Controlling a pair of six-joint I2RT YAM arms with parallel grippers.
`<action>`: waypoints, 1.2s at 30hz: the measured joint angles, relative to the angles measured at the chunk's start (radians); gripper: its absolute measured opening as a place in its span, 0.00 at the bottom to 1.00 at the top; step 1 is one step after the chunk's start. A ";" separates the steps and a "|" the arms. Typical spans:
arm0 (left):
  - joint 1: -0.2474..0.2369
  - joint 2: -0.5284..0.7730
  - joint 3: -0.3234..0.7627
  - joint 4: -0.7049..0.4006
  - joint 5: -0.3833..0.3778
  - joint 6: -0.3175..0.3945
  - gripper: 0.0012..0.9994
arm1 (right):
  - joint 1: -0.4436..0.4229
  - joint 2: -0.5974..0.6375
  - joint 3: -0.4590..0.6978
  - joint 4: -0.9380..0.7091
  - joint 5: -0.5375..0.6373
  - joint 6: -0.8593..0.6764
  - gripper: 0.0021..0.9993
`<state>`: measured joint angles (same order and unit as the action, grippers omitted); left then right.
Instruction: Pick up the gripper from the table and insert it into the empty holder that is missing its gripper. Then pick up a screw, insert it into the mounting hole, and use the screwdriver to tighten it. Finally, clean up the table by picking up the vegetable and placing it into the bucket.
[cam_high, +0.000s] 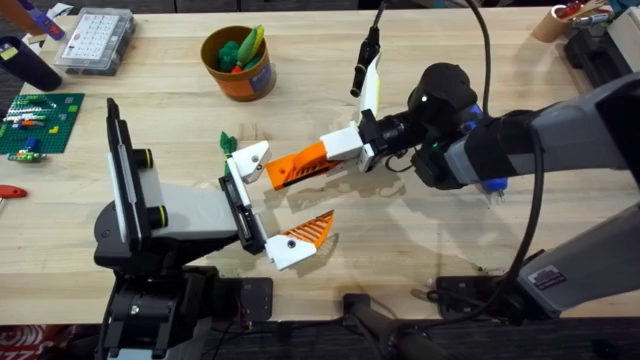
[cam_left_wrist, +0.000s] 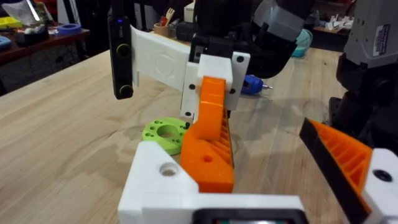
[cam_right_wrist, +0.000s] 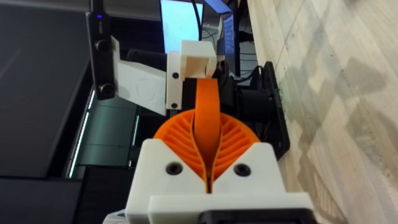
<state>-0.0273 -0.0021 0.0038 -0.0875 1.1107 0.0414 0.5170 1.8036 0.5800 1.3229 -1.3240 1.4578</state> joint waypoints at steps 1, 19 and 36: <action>0.000 0.002 0.001 -0.004 -0.001 0.000 0.99 | 0.000 0.000 0.000 -0.004 0.000 0.001 0.01; 0.000 0.003 0.001 -0.015 -0.001 0.000 0.99 | 0.000 0.001 -0.001 0.078 -0.001 0.049 0.02; 0.000 0.003 0.001 -0.015 0.000 0.000 0.99 | 0.000 0.001 -0.001 0.108 -0.004 0.122 0.02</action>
<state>-0.0273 0.0006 0.0048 -0.1024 1.1103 0.0417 0.5167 1.8042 0.5793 1.4305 -1.3281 1.5800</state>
